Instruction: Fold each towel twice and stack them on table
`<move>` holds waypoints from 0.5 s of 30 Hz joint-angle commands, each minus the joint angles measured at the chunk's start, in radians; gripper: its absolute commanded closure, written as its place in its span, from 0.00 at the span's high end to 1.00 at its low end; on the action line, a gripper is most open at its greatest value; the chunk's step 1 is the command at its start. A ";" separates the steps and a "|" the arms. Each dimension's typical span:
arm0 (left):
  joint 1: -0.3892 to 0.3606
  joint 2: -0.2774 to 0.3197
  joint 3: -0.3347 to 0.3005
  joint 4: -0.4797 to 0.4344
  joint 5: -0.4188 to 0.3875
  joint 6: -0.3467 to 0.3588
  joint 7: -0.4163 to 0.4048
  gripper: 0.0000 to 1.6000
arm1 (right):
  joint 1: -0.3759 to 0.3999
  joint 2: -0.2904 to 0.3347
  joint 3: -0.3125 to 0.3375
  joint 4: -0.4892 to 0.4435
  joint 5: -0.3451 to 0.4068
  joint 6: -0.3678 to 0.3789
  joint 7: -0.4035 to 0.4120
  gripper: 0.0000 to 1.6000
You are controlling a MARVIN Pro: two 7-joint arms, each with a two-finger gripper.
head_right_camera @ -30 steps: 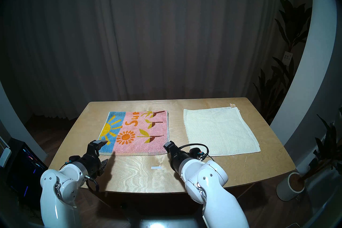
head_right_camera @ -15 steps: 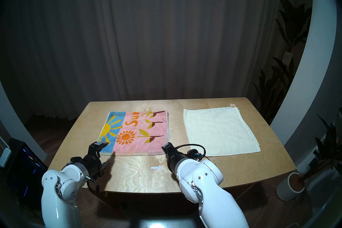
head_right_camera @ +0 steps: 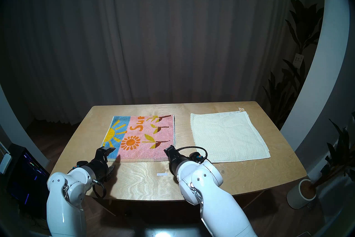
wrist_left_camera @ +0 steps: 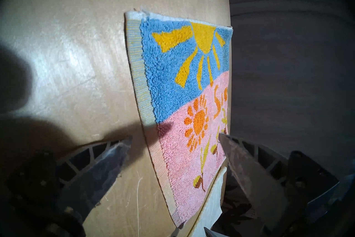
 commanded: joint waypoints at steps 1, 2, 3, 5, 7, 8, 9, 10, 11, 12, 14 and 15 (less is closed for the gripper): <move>-0.048 0.034 -0.015 0.044 0.016 -0.005 0.033 1.00 | 0.044 -0.009 -0.044 0.063 0.026 -0.036 -0.041 1.00; -0.056 0.039 -0.016 0.053 0.015 -0.003 0.033 1.00 | 0.049 -0.008 -0.048 0.068 0.029 -0.045 -0.044 1.00; -0.063 0.043 -0.017 0.059 0.013 0.000 0.037 1.00 | 0.052 -0.009 -0.052 0.071 0.027 -0.054 -0.049 1.00; -0.073 0.053 -0.017 0.072 0.010 0.008 0.037 1.00 | 0.062 -0.009 -0.061 0.082 0.030 -0.071 -0.054 1.00; -0.087 0.063 -0.016 0.092 0.010 0.013 0.040 1.00 | 0.072 -0.010 -0.069 0.093 0.029 -0.090 -0.062 1.00; -0.093 0.068 -0.016 0.101 0.008 0.017 0.043 1.00 | 0.079 -0.011 -0.076 0.099 0.020 -0.104 -0.073 1.00; -0.096 0.073 -0.015 0.107 0.009 0.021 0.043 1.00 | 0.085 -0.012 -0.078 0.104 0.025 -0.110 -0.078 1.00; -0.100 0.077 -0.014 0.115 0.006 0.026 0.043 1.00 | 0.089 -0.014 -0.080 0.109 0.022 -0.117 -0.079 1.00; -0.103 0.080 -0.013 0.120 0.007 0.029 0.044 1.00 | 0.094 -0.016 -0.083 0.113 0.019 -0.123 -0.084 1.00; -0.108 0.083 -0.012 0.126 0.006 0.035 0.050 1.00 | 0.099 -0.020 -0.083 0.118 0.023 -0.128 -0.094 1.00; -0.116 0.088 -0.010 0.139 0.004 0.044 0.053 1.00 | 0.109 -0.023 -0.088 0.129 0.020 -0.139 -0.100 1.00; -0.119 0.089 -0.008 0.145 0.006 0.045 0.051 1.00 | 0.113 -0.027 -0.088 0.136 0.019 -0.143 -0.103 1.00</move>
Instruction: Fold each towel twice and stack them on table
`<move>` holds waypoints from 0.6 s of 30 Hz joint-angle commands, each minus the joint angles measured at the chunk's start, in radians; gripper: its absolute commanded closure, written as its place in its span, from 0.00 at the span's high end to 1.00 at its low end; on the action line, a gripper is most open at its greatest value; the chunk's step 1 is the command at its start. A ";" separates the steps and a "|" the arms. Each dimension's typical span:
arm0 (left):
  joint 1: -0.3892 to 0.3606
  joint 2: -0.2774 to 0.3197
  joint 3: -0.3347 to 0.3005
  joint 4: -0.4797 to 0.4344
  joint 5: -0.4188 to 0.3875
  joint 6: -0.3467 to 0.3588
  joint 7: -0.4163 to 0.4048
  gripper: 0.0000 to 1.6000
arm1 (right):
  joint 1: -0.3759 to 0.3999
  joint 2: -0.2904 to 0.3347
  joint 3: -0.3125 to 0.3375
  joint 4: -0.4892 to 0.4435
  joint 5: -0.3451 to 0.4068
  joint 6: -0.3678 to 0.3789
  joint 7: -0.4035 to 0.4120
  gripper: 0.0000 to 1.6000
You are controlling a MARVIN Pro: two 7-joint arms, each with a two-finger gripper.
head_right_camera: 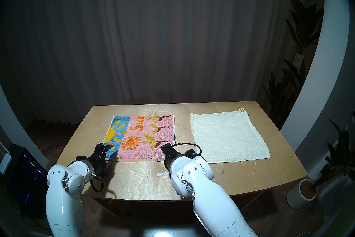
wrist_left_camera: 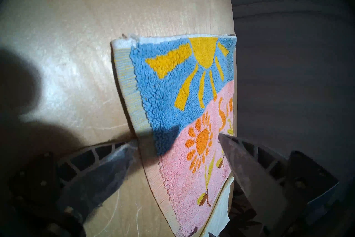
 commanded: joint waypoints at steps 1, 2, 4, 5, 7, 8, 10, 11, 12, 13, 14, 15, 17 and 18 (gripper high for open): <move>-0.030 0.032 0.007 0.066 0.005 0.022 0.017 1.00 | 0.023 -0.015 -0.021 0.071 -0.006 -0.037 -0.040 1.00; -0.034 0.032 0.007 0.072 0.006 0.023 0.016 1.00 | 0.026 -0.018 -0.021 0.076 -0.008 -0.040 -0.041 1.00; -0.040 0.034 0.007 0.082 0.007 0.027 0.015 1.00 | 0.038 -0.025 -0.022 0.094 -0.016 -0.052 -0.045 1.00; -0.043 0.035 0.007 0.086 0.006 0.029 0.014 1.00 | 0.041 -0.030 -0.019 0.102 -0.016 -0.052 -0.044 1.00; -0.049 0.038 0.008 0.093 0.006 0.032 0.013 1.00 | 0.050 -0.034 -0.019 0.117 -0.023 -0.060 -0.042 1.00; -0.052 0.040 0.009 0.097 0.006 0.035 0.012 1.00 | 0.055 -0.036 -0.017 0.125 -0.022 -0.063 -0.042 1.00; -0.057 0.042 0.009 0.105 0.007 0.038 0.010 1.00 | 0.063 -0.039 -0.017 0.138 -0.027 -0.070 -0.041 1.00; -0.059 0.043 0.010 0.109 0.008 0.039 0.009 1.00 | 0.067 -0.040 -0.016 0.144 -0.028 -0.073 -0.040 1.00; -0.061 0.044 0.011 0.112 0.008 0.039 0.008 1.00 | 0.071 -0.041 -0.016 0.151 -0.032 -0.077 -0.040 1.00; -0.063 0.045 0.012 0.116 0.009 0.040 0.007 1.00 | 0.075 -0.044 -0.014 0.158 -0.035 -0.083 -0.041 1.00; -0.066 0.045 0.014 0.120 0.010 0.041 0.006 1.00 | 0.080 -0.046 -0.010 0.164 -0.037 -0.089 -0.044 1.00; -0.068 0.046 0.016 0.124 0.010 0.042 0.005 1.00 | 0.083 -0.047 -0.007 0.169 -0.036 -0.090 -0.045 1.00; -0.072 0.046 0.021 0.132 0.012 0.044 0.004 1.00 | 0.087 -0.046 -0.003 0.175 -0.037 -0.093 -0.044 1.00; -0.074 0.046 0.023 0.136 0.012 0.045 0.003 1.00 | 0.088 -0.046 -0.002 0.177 -0.036 -0.094 -0.044 1.00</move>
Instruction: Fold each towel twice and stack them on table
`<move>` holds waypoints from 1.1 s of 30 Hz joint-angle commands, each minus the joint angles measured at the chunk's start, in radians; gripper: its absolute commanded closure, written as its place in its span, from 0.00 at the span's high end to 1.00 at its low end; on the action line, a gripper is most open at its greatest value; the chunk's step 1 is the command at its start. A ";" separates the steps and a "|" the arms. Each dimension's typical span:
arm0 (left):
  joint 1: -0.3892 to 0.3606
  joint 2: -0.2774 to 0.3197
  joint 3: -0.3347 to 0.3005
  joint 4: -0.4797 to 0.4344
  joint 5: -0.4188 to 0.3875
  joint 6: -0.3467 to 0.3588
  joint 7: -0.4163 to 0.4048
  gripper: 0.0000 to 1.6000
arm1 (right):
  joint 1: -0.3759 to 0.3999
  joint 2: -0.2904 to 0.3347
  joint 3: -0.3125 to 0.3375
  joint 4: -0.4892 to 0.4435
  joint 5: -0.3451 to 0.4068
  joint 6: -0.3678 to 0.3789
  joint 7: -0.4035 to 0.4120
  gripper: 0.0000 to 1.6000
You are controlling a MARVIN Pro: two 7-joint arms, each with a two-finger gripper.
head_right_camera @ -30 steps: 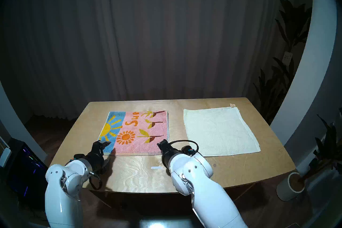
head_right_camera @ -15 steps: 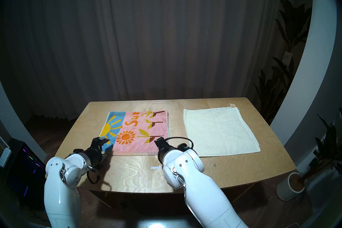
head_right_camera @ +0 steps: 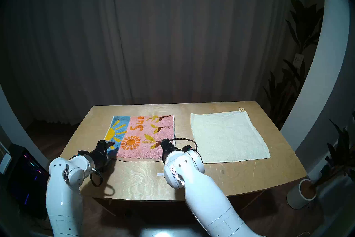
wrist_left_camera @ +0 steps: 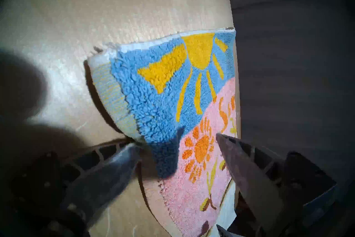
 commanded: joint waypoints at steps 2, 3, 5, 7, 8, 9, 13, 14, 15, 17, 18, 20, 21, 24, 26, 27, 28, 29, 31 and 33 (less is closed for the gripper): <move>-0.004 0.001 0.020 0.067 0.012 0.004 0.001 1.00 | 0.002 0.004 0.019 0.084 -0.009 -0.019 -0.017 1.00; -0.006 0.001 0.022 0.070 0.013 0.003 0.001 1.00 | 0.003 0.004 0.019 0.087 -0.008 -0.019 -0.016 1.00; -0.011 0.001 0.027 0.076 0.015 0.003 -0.001 1.00 | 0.005 0.004 0.019 0.094 -0.009 -0.021 -0.014 1.00; -0.015 0.001 0.031 0.081 0.016 0.003 -0.002 1.00 | 0.007 0.004 0.020 0.101 -0.009 -0.023 -0.012 1.00; -0.016 0.001 0.033 0.083 0.017 0.003 -0.004 1.00 | 0.008 0.004 0.021 0.104 -0.009 -0.023 -0.012 1.00; -0.017 0.001 0.035 0.085 0.019 0.002 -0.005 1.00 | 0.009 0.005 0.021 0.107 -0.008 -0.023 -0.011 1.00; -0.019 -0.002 0.041 0.096 0.027 -0.001 -0.008 1.00 | 0.014 0.008 0.017 0.124 -0.013 -0.022 -0.001 1.00; -0.019 -0.004 0.042 0.097 0.028 -0.002 -0.009 1.00 | 0.016 0.008 0.016 0.130 -0.014 -0.022 0.002 1.00; -0.019 -0.005 0.043 0.099 0.030 -0.003 -0.010 1.00 | 0.019 0.007 0.015 0.135 -0.016 -0.023 0.004 1.00; -0.021 -0.007 0.046 0.104 0.034 -0.006 -0.012 1.00 | 0.023 0.008 0.015 0.145 -0.017 -0.023 0.009 1.00; -0.022 -0.009 0.047 0.107 0.036 -0.008 -0.014 1.00 | 0.025 0.009 0.013 0.149 -0.020 -0.022 0.012 1.00; -0.022 -0.011 0.049 0.112 0.041 -0.012 -0.019 1.00 | 0.028 0.010 0.011 0.155 -0.021 -0.020 0.017 1.00; -0.023 -0.011 0.050 0.114 0.042 -0.013 -0.020 1.00 | 0.029 0.010 0.011 0.158 -0.022 -0.020 0.018 1.00; -0.025 -0.013 0.057 0.121 0.050 -0.021 -0.024 1.00 | 0.033 0.011 0.008 0.167 -0.024 -0.019 0.025 1.00; -0.026 -0.013 0.063 0.127 0.055 -0.026 -0.027 1.00 | 0.036 0.012 0.005 0.172 -0.028 -0.017 0.030 0.99; -0.027 -0.014 0.068 0.134 0.061 -0.032 -0.030 1.00 | 0.039 0.011 0.004 0.181 -0.028 -0.017 0.035 0.96; -0.027 -0.014 0.070 0.137 0.063 -0.035 -0.031 1.00 | 0.040 0.010 0.004 0.185 -0.029 -0.017 0.036 0.94; -0.027 -0.014 0.072 0.139 0.065 -0.038 -0.032 1.00 | 0.042 0.011 0.003 0.187 -0.030 -0.016 0.038 0.92; -0.028 -0.014 0.075 0.141 0.069 -0.043 -0.036 1.00 | 0.043 0.010 0.002 0.195 -0.032 -0.015 0.042 0.88; -0.029 -0.013 0.079 0.144 0.073 -0.048 -0.039 1.00 | 0.045 0.010 0.000 0.202 -0.034 -0.014 0.046 0.69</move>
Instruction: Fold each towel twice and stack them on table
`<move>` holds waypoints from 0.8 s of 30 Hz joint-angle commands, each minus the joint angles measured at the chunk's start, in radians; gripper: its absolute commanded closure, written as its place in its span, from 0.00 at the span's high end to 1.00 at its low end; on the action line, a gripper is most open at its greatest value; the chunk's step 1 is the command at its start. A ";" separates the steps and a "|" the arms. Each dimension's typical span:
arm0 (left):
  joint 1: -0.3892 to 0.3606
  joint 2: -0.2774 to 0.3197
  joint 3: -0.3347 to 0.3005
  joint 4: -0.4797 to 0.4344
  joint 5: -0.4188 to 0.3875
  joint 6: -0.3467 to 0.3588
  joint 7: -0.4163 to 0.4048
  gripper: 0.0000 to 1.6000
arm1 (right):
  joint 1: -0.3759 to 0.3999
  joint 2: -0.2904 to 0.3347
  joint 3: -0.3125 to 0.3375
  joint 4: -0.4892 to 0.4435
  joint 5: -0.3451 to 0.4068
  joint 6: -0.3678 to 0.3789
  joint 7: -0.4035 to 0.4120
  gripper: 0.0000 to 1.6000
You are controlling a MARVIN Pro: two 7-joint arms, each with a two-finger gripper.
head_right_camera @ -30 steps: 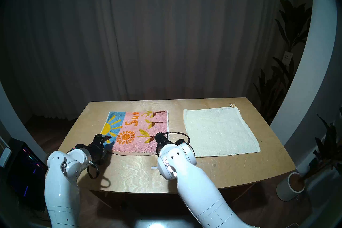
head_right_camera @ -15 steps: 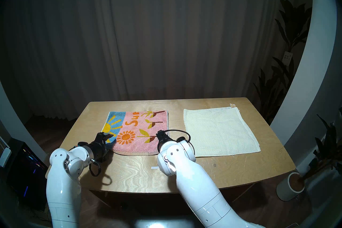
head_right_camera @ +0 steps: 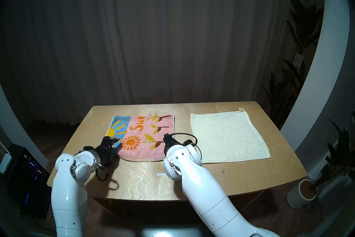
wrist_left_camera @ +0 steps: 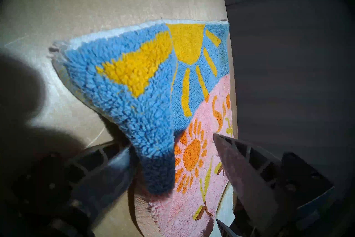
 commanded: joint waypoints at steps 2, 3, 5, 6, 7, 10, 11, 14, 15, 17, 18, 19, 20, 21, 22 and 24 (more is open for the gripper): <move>0.027 -0.015 0.034 0.082 0.032 -0.013 0.005 1.00 | -0.023 0.021 -0.005 0.098 -0.004 0.010 0.004 0.61; 0.027 -0.014 0.037 0.083 0.035 -0.017 0.004 1.00 | -0.021 0.021 -0.005 0.101 -0.005 0.011 0.006 0.49; 0.027 -0.013 0.040 0.084 0.040 -0.021 0.003 1.00 | -0.020 0.021 -0.006 0.103 -0.007 0.013 0.010 0.47; 0.028 -0.010 0.043 0.082 0.045 -0.021 0.006 1.00 | -0.019 0.021 -0.006 0.104 -0.008 0.014 0.013 0.45; 0.030 -0.010 0.044 0.082 0.045 -0.024 0.005 1.00 | -0.019 0.021 -0.006 0.105 -0.009 0.015 0.015 0.43; 0.035 -0.010 0.046 0.077 0.048 -0.029 0.003 1.00 | -0.017 0.020 -0.006 0.106 -0.011 0.018 0.021 0.34; 0.035 -0.010 0.047 0.076 0.049 -0.029 0.005 0.79 | -0.016 0.020 -0.005 0.105 -0.011 0.019 0.022 0.25; 0.038 -0.008 0.050 0.070 0.054 -0.031 0.013 0.18 | -0.014 0.020 -0.001 0.102 -0.009 0.024 0.028 0.09; 0.040 -0.009 0.050 0.066 0.054 -0.031 0.016 0.13 | -0.013 0.021 0.000 0.101 -0.009 0.025 0.028 0.07; 0.044 -0.007 0.051 0.057 0.055 -0.030 0.021 0.28 | -0.012 0.022 0.000 0.099 -0.011 0.026 0.030 0.07; 0.047 -0.007 0.051 0.053 0.055 -0.030 0.023 0.28 | -0.012 0.022 0.002 0.098 -0.009 0.027 0.031 0.06; 0.049 -0.007 0.050 0.050 0.056 -0.030 0.024 0.24 | -0.012 0.023 0.002 0.097 -0.009 0.027 0.031 0.00; 0.050 -0.008 0.049 0.047 0.056 -0.030 0.027 0.22 | -0.012 0.024 0.002 0.096 -0.008 0.028 0.031 0.00; 0.052 -0.009 0.049 0.045 0.056 -0.030 0.028 0.19 | -0.012 0.024 0.003 0.095 -0.008 0.028 0.030 0.00; 0.053 -0.008 0.049 0.041 0.058 -0.030 0.030 0.18 | -0.012 0.024 0.004 0.094 -0.007 0.029 0.030 0.00; 0.052 -0.010 0.046 0.030 0.055 -0.031 0.038 0.05 | -0.012 0.027 0.006 0.090 -0.003 0.032 0.030 0.00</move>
